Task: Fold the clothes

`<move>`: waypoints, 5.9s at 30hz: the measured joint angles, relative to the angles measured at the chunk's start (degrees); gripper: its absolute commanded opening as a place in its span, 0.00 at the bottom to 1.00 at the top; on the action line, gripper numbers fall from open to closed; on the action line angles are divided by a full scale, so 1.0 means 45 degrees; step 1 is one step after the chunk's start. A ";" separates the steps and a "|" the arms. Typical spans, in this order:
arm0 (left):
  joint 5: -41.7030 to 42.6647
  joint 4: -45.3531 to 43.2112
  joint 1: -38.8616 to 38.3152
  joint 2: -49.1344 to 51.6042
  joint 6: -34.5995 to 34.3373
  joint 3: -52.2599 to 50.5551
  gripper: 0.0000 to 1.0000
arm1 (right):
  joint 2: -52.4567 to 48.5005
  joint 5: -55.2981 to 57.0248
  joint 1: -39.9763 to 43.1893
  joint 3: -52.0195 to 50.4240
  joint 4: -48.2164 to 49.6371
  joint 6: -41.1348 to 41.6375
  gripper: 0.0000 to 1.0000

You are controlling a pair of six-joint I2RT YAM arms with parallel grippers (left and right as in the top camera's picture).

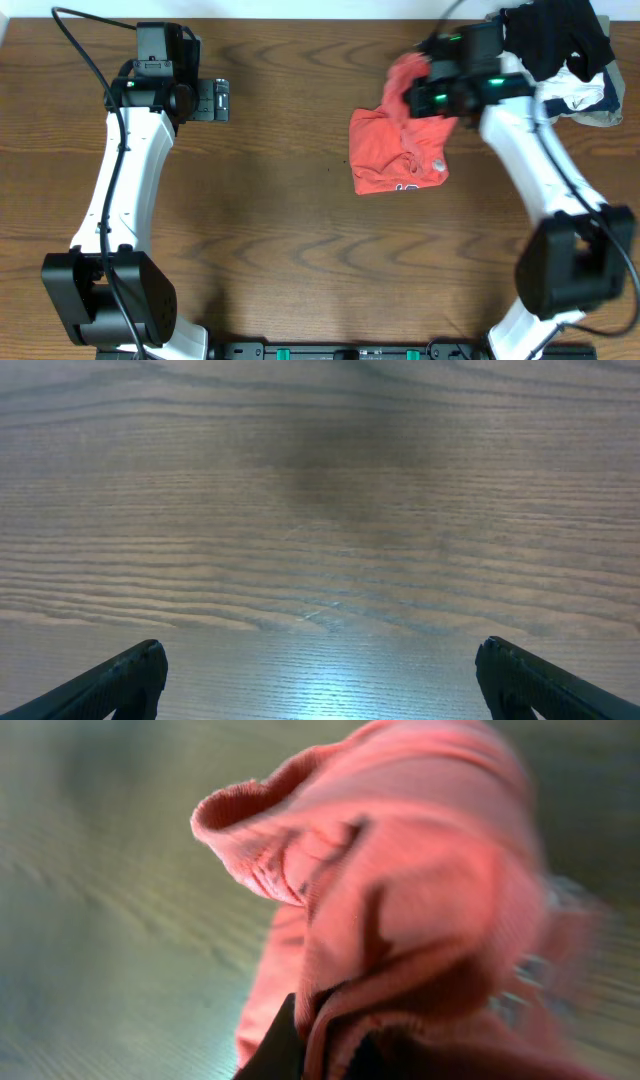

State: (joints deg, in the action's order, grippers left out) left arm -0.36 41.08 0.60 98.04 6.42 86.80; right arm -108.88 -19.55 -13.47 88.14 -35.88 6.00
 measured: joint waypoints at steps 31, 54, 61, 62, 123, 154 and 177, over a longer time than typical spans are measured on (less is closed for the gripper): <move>0.0102 -0.0087 0.0000 0.0967 0.0000 0.0000 1.00 | -0.0185 0.1996 -0.1787 0.0039 -0.3628 -0.0826 0.57; 0.0151 -0.0228 0.0000 0.0967 0.0000 0.0000 1.00 | -0.0335 0.3677 -0.1175 -0.3016 -0.2346 0.0724 0.59; 0.0233 -0.0238 0.0000 0.0967 0.0000 0.0000 1.00 | -0.0792 0.3730 -0.0121 -0.3638 -0.0010 0.0835 0.58; 0.0243 -0.0248 0.0000 0.0967 0.0000 0.0000 1.00 | -0.0899 0.3759 -0.0015 -0.3662 0.0714 0.0738 0.57; 0.0287 -0.0549 0.0000 0.0967 0.0000 0.0000 1.00 | -0.3424 0.8374 -0.1486 -0.0151 0.5275 -0.5294 0.01; 0.0287 -0.1831 0.0000 0.0967 -0.0005 0.0000 1.00 | -0.1200 0.7635 0.4954 0.2293 0.9476 -0.8422 0.01; 0.0306 -0.1967 0.0000 0.0967 -0.0005 0.0000 0.99 | -0.3381 0.8922 0.5280 0.2244 0.8272 -0.6790 0.99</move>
State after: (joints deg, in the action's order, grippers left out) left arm 1.02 32.23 0.60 102.39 6.39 86.80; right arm -124.09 20.60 10.28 98.24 1.34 -24.56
